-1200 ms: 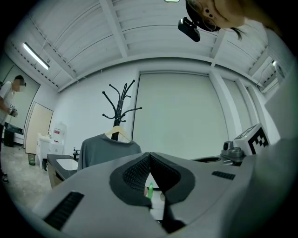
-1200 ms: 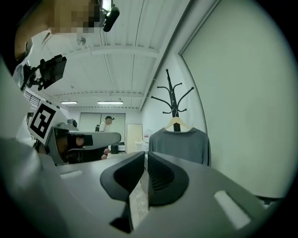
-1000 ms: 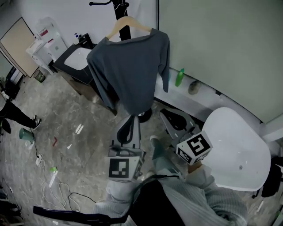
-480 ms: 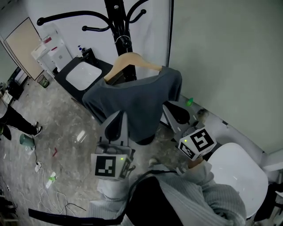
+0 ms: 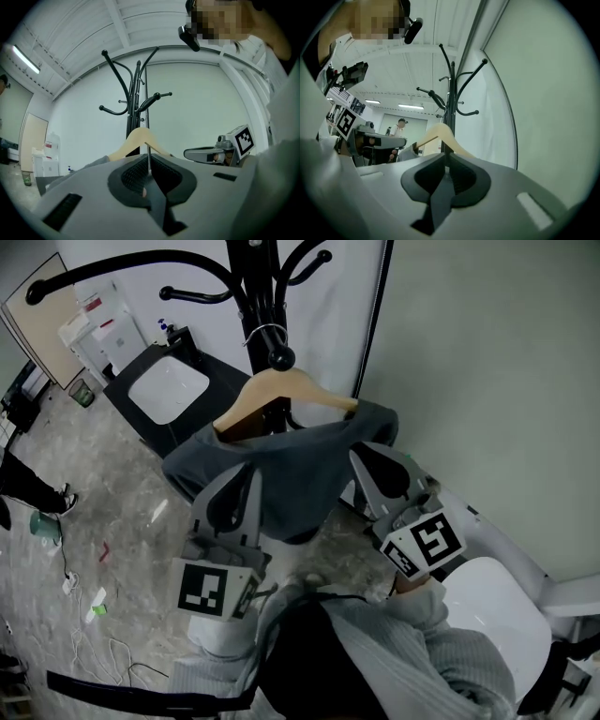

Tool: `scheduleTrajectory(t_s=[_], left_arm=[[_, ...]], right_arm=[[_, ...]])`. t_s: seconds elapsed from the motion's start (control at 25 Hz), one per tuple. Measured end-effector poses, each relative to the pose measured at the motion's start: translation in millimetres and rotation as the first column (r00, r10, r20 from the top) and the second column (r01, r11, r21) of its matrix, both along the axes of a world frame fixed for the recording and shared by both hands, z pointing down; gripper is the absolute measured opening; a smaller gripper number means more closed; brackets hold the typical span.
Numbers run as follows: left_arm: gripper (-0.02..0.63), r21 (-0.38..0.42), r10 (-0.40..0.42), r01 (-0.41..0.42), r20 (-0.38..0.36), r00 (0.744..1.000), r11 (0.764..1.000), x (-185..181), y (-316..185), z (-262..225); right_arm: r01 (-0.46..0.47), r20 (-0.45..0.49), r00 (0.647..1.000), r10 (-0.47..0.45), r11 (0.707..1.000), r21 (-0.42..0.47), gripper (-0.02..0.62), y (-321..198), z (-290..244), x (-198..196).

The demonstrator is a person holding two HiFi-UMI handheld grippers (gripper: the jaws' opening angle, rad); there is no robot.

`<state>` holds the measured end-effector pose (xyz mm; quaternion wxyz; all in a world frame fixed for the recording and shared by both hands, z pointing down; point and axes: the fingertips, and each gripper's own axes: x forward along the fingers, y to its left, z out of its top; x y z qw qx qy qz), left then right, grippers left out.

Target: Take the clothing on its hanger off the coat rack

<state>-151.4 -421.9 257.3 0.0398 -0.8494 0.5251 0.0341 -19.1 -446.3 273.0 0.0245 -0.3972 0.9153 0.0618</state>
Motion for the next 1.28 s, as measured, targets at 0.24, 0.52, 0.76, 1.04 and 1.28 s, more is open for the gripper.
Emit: scheduleTrajectory(t_s=[0.24, 0.52, 0.76, 1.04, 1.28], left_arm=[[0.006, 0.087, 0.063, -0.069, 0.066, 0.996, 0.994, -17, -6, -39], [0.167, 0.108, 0.177, -0.231, 0.368, 0.913, 0.967, -28, -38, -66], [0.195, -0.100, 0.389, -0.405, 0.551, 0.738, 0.909, -17, -60, -43], [0.195, -0.292, 0.585, -0.509, 0.483, 0.651, 0.809, -16, -83, 1], [0.095, -0.332, 0.676, -0.590, 0.418, 0.607, 0.736, -9, -80, 17]], right_arm=[[0.103, -0.040, 0.994, -0.099, 0.990, 0.094, 0.031, -7, -46, -7], [0.435, -0.301, 0.867, -0.398, 0.898, 0.065, 0.138, -34, -72, -27], [0.622, -0.460, 0.655, -0.600, 0.773, -0.122, 0.181, -53, -50, -46], [0.744, -0.417, 0.481, -0.771, 0.610, -0.271, 0.163, -64, -25, -67], [0.790, -0.330, 0.451, -0.829, 0.543, -0.285, 0.069, -61, -24, -64]])
